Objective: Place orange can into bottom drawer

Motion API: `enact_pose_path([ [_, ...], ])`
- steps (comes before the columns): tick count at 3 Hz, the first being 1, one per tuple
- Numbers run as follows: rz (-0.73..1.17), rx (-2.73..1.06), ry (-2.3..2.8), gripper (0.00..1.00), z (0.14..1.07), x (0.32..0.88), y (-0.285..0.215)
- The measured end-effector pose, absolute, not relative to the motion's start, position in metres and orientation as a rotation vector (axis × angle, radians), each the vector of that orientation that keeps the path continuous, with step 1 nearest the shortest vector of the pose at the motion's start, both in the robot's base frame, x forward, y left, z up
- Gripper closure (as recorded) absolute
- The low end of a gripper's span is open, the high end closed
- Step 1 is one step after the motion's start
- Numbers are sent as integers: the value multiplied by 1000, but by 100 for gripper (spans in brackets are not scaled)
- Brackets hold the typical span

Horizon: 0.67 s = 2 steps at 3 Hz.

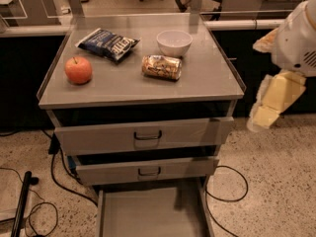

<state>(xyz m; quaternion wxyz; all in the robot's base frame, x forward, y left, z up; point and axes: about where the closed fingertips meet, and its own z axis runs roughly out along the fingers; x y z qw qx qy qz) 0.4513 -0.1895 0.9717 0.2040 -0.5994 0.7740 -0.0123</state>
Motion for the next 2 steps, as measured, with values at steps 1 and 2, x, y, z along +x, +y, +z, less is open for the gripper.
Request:
enact_pose_path([
  [1,85,-1473,2144,0,961,472,-174],
  [2,123,-1311,2104,0,958,499,-157],
])
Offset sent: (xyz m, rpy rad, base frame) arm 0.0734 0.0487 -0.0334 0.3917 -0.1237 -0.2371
